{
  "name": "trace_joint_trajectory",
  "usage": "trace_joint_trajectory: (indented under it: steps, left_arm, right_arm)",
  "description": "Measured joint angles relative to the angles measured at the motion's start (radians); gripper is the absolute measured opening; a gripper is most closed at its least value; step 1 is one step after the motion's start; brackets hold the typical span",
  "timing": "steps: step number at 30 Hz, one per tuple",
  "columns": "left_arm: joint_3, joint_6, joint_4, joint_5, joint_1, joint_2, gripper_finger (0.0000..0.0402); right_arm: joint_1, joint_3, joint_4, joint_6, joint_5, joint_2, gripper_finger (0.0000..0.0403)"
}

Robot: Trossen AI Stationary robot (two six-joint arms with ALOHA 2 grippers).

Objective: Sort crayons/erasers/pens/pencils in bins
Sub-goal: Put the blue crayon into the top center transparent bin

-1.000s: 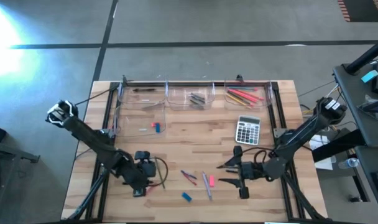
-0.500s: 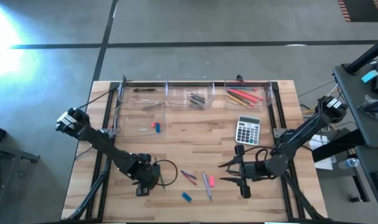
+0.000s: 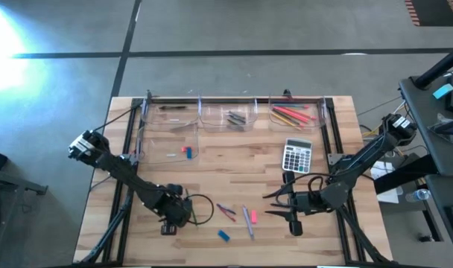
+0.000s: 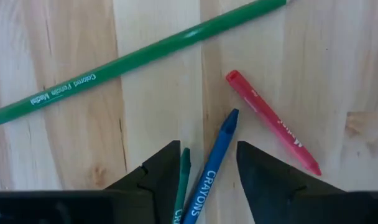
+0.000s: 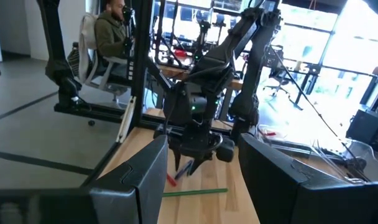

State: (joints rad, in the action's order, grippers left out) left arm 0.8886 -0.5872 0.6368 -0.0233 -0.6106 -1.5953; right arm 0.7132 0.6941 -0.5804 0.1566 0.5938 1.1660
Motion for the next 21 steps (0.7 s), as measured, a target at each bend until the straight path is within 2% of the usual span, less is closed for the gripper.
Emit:
trace_joint_trajectory:
  steps: [9, 21]
  left_arm:
    - [-0.003, 0.008, -0.006, -0.015, 0.000, -0.006, 0.0089]
    - [0.001, -0.008, -0.049, -0.030, -0.013, -0.064, 0.0084]
  right_arm:
    - [0.000, 0.000, 0.022, -0.026, 0.000, 0.006, 0.0187]
    - [0.000, 0.000, 0.030, -0.033, 0.000, 0.012, 0.0187]
